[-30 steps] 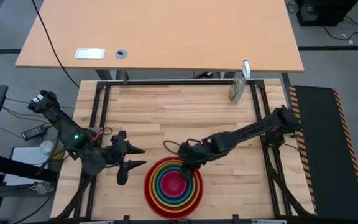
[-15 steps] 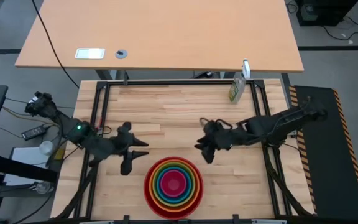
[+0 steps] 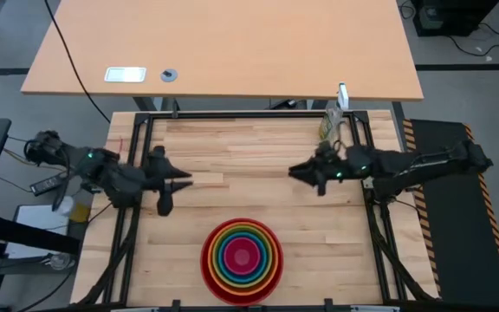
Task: Nest bowls inside each other
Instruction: Return to Home Position
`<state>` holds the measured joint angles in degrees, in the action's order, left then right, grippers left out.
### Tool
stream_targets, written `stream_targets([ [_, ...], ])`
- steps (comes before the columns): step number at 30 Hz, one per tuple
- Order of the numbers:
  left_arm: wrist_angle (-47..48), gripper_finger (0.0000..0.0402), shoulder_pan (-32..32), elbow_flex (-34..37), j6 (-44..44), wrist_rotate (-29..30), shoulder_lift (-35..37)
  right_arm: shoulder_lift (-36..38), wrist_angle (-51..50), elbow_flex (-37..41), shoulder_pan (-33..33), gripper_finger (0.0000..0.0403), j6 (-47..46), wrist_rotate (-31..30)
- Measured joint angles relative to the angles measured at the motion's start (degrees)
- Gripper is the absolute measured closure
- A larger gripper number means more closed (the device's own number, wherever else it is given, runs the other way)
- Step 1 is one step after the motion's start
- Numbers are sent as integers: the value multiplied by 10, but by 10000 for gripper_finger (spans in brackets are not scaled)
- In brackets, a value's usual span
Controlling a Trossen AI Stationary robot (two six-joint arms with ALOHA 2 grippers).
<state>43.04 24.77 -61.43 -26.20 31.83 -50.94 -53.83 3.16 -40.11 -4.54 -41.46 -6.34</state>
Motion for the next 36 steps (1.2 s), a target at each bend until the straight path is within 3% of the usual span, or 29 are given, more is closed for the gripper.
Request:
stream_targets([
  [5,-16,299,-42,21,2,11,47,95,-4,40,49,263,29,4],
  [14,-212,299,-79,253,-59,10,186,214,-9,114,129,263,11,60],
  [19,-273,299,-99,330,-103,41,280,260,-60,134,155,263,11,74],
  [26,-264,299,-109,380,-113,62,400,337,-74,147,201,263,18,82],
  [36,-270,299,-108,457,-163,73,467,446,-158,147,238,263,25,85],
])
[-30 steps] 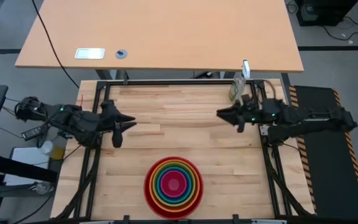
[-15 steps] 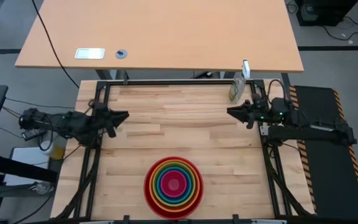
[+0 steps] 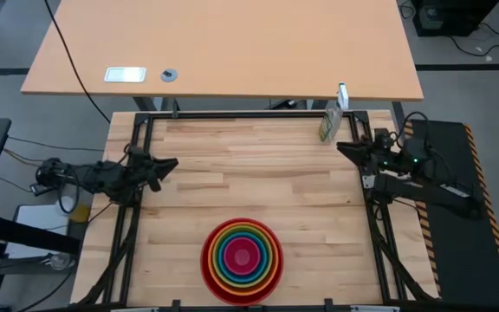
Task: Nest bowls inside each other
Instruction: Return to Home Position
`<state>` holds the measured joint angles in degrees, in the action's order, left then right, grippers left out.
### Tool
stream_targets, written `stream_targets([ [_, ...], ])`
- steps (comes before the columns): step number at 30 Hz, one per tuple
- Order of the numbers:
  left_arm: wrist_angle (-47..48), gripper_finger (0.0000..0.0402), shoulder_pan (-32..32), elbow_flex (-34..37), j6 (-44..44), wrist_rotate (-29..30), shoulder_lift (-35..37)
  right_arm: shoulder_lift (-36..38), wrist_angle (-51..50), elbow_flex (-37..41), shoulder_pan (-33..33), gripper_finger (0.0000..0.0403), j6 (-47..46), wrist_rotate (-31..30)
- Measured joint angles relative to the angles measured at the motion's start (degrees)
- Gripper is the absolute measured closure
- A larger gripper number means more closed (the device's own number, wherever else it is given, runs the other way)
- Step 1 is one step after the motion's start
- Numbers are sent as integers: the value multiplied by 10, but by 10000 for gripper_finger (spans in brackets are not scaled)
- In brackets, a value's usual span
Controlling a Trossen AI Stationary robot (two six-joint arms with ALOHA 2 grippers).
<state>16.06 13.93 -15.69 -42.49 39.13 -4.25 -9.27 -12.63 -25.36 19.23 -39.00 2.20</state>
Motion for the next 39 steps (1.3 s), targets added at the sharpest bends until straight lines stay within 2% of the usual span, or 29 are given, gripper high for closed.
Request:
stream_targets([
  [8,-18,299,0,27,-2,18,19,68,-86,0,4,277,-3,-31],
  [15,-8,299,0,31,-5,30,22,91,-142,9,4,286,-11,-62],
  [19,-4,299,0,31,-5,37,22,91,-82,69,4,289,-45,-32],
  [22,-4,299,0,31,-9,37,22,90,14,131,4,291,-79,-5],
  [27,-4,299,0,31,-16,37,22,90,130,207,4,299,-120,2],
  [32,9,299,0,31,-18,37,21,90,140,250,4,309,-151,1],
  [39,63,299,1,31,-42,22,20,83,139,250,15,318,-147,2],
])
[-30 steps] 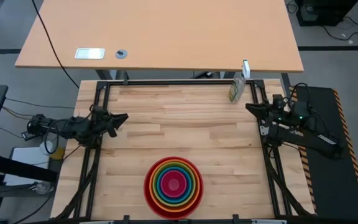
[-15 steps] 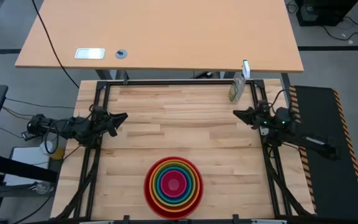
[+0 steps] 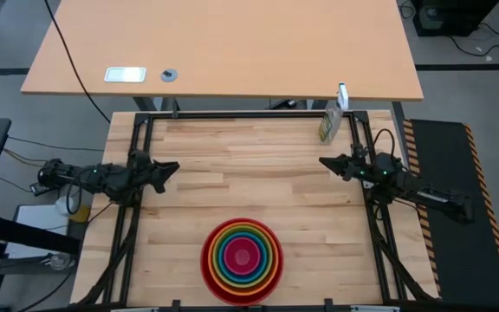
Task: Nest bowls inside each other
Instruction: Return to Home Position
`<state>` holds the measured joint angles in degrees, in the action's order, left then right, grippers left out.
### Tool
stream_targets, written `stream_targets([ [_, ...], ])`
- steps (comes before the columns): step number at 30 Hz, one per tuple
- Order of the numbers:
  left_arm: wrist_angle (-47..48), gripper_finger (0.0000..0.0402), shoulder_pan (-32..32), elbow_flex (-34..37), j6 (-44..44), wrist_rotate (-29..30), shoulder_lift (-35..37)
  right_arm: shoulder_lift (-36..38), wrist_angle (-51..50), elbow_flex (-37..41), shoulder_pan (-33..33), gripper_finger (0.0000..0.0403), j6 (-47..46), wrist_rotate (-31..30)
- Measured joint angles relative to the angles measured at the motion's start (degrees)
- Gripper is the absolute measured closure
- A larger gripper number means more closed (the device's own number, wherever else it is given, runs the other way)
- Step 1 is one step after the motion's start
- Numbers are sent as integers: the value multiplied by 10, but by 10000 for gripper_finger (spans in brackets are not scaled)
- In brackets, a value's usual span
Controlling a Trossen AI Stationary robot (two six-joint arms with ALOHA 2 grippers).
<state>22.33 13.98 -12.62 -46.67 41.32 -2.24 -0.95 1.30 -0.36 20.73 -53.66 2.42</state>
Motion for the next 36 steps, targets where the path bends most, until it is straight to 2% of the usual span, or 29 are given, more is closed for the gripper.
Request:
stream_targets([
  [5,9,299,0,0,41,-32,0,-1,0,0,1,320,43,1],
  [11,72,299,0,0,74,-3,0,-12,0,0,1,319,259,2],
  [16,107,299,0,0,86,-5,0,-21,-3,0,1,320,419,-21],
  [21,78,299,0,0,218,16,0,-32,-1,0,1,319,525,-38],
  [26,37,299,0,0,346,56,0,-35,0,0,1,320,548,-42],
  [36,37,299,0,0,321,55,0,-35,0,0,1,320,548,-43],
])
